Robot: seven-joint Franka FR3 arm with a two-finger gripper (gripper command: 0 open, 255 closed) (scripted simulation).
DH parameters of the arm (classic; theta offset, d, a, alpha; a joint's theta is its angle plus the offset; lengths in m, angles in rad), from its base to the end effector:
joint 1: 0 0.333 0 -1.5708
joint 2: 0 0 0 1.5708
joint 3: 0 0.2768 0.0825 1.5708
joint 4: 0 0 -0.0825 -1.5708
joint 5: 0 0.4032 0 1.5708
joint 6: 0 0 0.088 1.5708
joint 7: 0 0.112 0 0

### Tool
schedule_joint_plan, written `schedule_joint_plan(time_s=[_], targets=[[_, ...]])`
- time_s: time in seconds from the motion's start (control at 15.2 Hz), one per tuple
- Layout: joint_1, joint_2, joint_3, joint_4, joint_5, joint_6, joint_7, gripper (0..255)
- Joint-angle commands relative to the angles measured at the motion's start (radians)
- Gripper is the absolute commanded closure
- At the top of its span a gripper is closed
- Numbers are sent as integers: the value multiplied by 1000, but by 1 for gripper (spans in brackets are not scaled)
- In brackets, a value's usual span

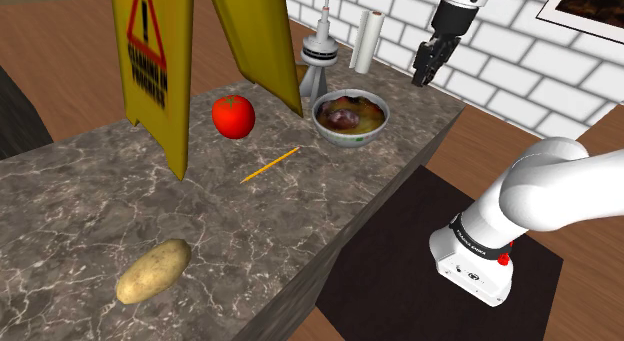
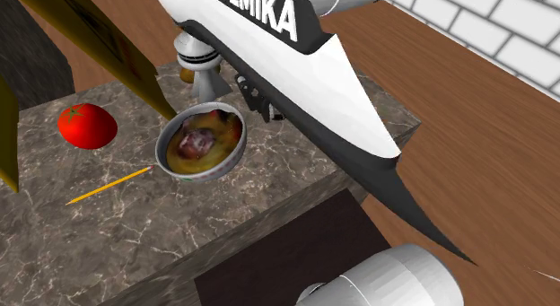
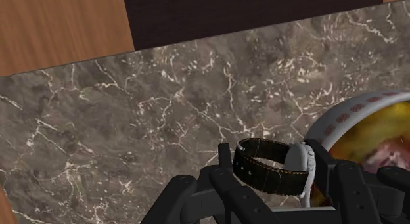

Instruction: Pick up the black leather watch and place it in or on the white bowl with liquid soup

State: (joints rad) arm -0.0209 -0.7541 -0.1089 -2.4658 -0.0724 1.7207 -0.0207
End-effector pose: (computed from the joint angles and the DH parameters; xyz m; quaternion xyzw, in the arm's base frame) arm 0.3671 -0.0569 0.5032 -0.9994 0.0347 -0.0033 0.0012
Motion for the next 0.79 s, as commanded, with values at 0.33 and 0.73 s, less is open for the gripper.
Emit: schedule_joint_plan(time_s=[0.33,0.73], targets=[[62,147,115,92,78,53,135,255],[99,284,199,182,116,101,238,255]])
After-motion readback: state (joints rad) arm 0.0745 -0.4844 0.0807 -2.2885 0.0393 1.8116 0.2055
